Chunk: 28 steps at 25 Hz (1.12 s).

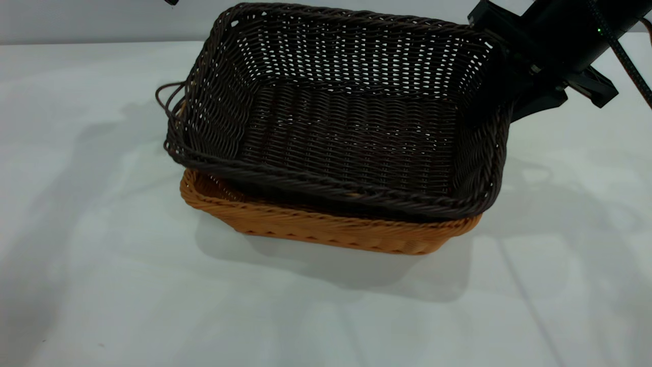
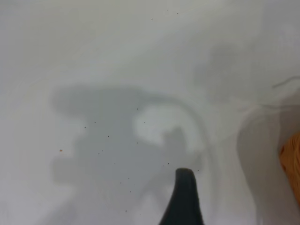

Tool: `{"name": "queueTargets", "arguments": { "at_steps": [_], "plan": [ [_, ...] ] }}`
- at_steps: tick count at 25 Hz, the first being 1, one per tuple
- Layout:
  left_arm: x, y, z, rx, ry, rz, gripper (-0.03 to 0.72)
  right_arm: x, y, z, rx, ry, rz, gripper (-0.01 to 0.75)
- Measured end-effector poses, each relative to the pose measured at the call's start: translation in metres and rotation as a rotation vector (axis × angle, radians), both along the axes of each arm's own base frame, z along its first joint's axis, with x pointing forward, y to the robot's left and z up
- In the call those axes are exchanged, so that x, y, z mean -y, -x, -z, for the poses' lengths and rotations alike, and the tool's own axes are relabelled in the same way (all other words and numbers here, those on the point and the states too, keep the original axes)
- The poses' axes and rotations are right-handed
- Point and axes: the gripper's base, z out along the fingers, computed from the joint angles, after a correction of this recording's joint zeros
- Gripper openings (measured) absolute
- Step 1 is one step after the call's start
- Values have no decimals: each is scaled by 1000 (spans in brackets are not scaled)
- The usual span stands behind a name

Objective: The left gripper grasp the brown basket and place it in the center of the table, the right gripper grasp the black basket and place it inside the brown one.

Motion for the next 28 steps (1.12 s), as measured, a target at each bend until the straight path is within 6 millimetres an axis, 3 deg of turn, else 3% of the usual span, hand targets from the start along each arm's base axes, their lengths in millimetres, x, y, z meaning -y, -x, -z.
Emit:
{"name": "queueTargets", "arguments": {
  "at_steps": [7,16,20,22,24,28],
  "plan": [
    [1,0,0,0,7,-1,572,-1,0,0,13,-5,-14,157],
    [1,0,0,1,7,-1,572,-2,-3,-3,39,-27,-12,407],
    [1,0,-2,6,8,-1,572,7,-17,-14,110,14,-69,510],
    [0,1,-12,26,6,0,572,17,-25,-28,141,29,-86,539],
    [-1,5,-34,69,6,1,572,29,-33,-52,190,48,-89,554],
    [-2,24,-96,180,19,5,572,56,-33,-127,373,74,-48,559]
  ]
}}
